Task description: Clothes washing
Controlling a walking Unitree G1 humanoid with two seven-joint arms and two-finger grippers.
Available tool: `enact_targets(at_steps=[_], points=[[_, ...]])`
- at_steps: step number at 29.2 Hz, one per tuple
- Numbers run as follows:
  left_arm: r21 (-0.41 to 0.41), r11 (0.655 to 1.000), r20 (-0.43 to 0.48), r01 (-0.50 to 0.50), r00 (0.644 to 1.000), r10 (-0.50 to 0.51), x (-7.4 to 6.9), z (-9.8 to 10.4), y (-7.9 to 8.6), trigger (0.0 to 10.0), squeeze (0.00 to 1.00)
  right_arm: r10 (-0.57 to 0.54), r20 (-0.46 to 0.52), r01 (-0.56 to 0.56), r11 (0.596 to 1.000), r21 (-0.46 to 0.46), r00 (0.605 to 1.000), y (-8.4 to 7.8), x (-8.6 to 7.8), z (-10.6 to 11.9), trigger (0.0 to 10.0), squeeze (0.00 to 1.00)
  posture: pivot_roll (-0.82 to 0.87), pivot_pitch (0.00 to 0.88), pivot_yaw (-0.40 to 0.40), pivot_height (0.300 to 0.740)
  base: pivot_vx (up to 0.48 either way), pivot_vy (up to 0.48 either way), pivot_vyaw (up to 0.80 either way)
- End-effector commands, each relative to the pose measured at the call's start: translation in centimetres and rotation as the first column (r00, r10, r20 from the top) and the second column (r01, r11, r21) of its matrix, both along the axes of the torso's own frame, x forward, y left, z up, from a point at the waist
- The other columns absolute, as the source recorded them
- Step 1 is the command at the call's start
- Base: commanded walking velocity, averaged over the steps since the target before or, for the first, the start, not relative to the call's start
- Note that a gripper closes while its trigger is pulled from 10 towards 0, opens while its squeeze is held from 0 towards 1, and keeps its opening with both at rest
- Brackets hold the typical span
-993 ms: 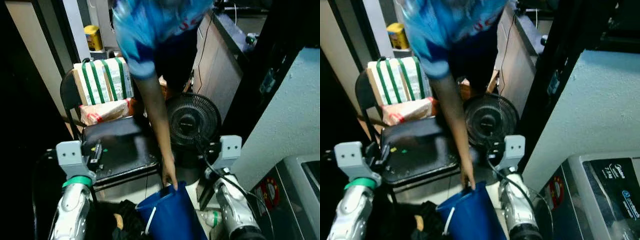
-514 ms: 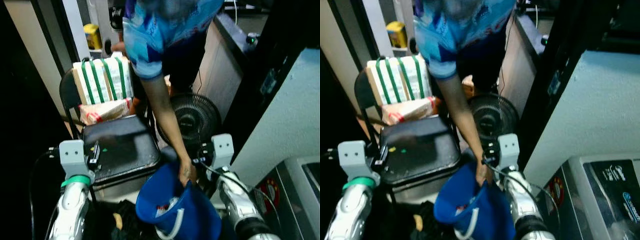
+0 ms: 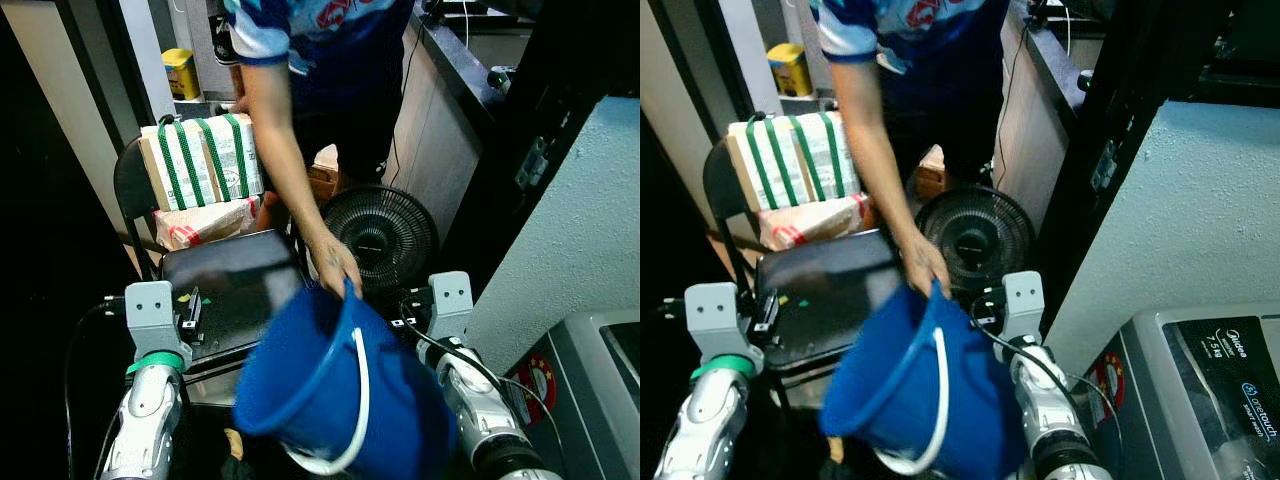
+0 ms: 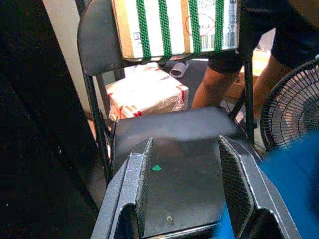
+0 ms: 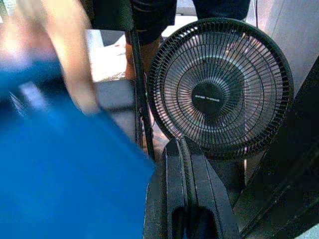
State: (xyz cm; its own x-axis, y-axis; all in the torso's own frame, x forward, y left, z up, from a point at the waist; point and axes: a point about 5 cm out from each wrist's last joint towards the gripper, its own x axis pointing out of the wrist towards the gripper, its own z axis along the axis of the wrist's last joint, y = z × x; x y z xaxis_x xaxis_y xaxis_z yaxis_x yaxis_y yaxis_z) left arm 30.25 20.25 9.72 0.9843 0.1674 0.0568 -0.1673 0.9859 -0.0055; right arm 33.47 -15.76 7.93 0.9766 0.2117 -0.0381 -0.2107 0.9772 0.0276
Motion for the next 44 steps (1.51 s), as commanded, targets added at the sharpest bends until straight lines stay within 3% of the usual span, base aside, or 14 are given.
enact_targets(at_steps=[1,6,7,10,15,17,29,30,32,33,34,36,38,44], points=[[0.012,1.0,0.001,-0.026,1.0,0.026,-0.1,0.2,0.5,10.0,0.0,0.043,-0.038,-0.043,0.999,-0.015,0.998,0.8,-0.5,-1.1,10.0,0.0,0.14,0.0,0.033,0.74,0.0,0.0,0.0],[0.0,0.998,-0.057,-0.056,0.997,0.056,-0.2,-0.4,1.3,10.0,0.0,0.118,-0.102,-0.124,0.991,-0.055,0.988,2.0,-0.6,-1.9,10.0,0.0,0.14,0.0,0.028,0.74,0.0,0.0,0.0],[-0.015,0.996,-0.101,-0.082,0.992,0.08,-0.3,-1.0,1.6,10.0,0.0,0.188,-0.14,-0.205,0.971,-0.123,0.972,2.7,-0.8,-2.3,10.0,0.0,0.14,0.0,0.023,0.74,0.0,0.0,0.0],[-0.014,0.997,-0.12,-0.082,0.99,0.079,-0.4,-1.3,1.5,10.0,0.0,0.212,-0.173,-0.241,0.956,-0.166,0.962,3.0,-1.0,-2.8,10.0,0.0,0.15,0.015,0.012,0.74,0.0,0.0,0.0],[-0.022,0.995,-0.104,-0.093,0.991,0.09,-0.5,-1.2,1.5,10.0,0.0,0.185,-0.185,-0.217,0.962,-0.167,0.965,2.9,-1.0,-3.0,10.0,0.0,0.15,0.014,-0.003,0.74,0.0,0.0,0.0],[-0.008,0.996,-0.051,-0.088,0.995,0.088,-0.1,-0.1,1.2,10.0,0.0,0.128,-0.165,-0.156,0.973,-0.172,0.978,2.6,-0.9,-3.0,10.0,0.0,0.19,0.015,0.011,0.74,0.0,0.0,0.0],[0.029,0.998,-0.079,-0.063,0.995,0.065,0.3,-0.5,1.2,10.0,0.0,0.085,-0.179,-0.116,0.978,-0.173,0.98,2.6,-1.3,-3.7,10.0,0.0,0.13,0.009,0.048,0.74,0.0,0.0,0.0],[-0.027,0.999,-0.116,-0.038,0.993,0.035,0.2,-1.3,0.7,10.0,0.0,0.085,-0.171,-0.113,0.981,-0.161,0.982,2.6,-1.5,-3.7,10.0,0.0,0.13,0.002,0.045,0.74,0.0,0.0,0.0],[-0.027,0.999,-0.116,-0.038,0.993,0.035,0.2,-1.3,0.7,10.0,0.0,0.085,-0.171,-0.113,0.981,-0.161,0.982,2.6,-1.5,-3.7,10.0,0.0,0.13,0.002,0.045,0.74,0.0,0.0,0.0],[-0.071,0.997,-0.147,-0.022,0.989,0.012,0.1,-2.1,0.3,10.0,0.0,0.084,-0.169,-0.111,0.982,-0.156,0.982,2.4,-1.7,-3.9,10.0,0.0,0.13,0.004,0.048,0.74,0.0,0.0,0.0],[-0.073,0.997,-0.178,-0.006,0.984,-0.007,-0.2,-2.9,0.0,10.0,0.0,0.068,-0.192,-0.099,0.983,-0.156,0.979,2.2,-2.0,-4.4,10.0,0.0,0.12,0.0,0.049,0.74,0.0,0.0,0.0],[-0.053,0.999,-0.225,-0.005,0.974,-0.007,-0.9,-4.2,-0.1,10.0,0.0,0.028,-0.236,-0.043,0.997,-0.061,0.971,1.8,-2.1,-4.9,10.0,0.0,0.11,0.0,0.048,0.74,0.0,0.0,0.0],[-0.053,0.999,-0.225,-0.005,0.974,-0.007,-0.9,-4.2,-0.1,10.0,0.0,0.028,-0.236,-0.043,0.997,-0.061,0.971,1.8,-2.1,-4.9,10.0,0.0,0.11,0.0,0.048,0.74,0.0,0.0,0.0],[-0.024,0.998,-0.253,-0.059,0.966,0.051,-1.3,-4.5,1.1,10.0,0.0,-0.016,-0.199,0.028,0.998,0.06,0.98,1.6,-1.5,-3.9,10.0,0.0,0.15,0.0,-0.012,0.74,0.0,0.0,0.0]])
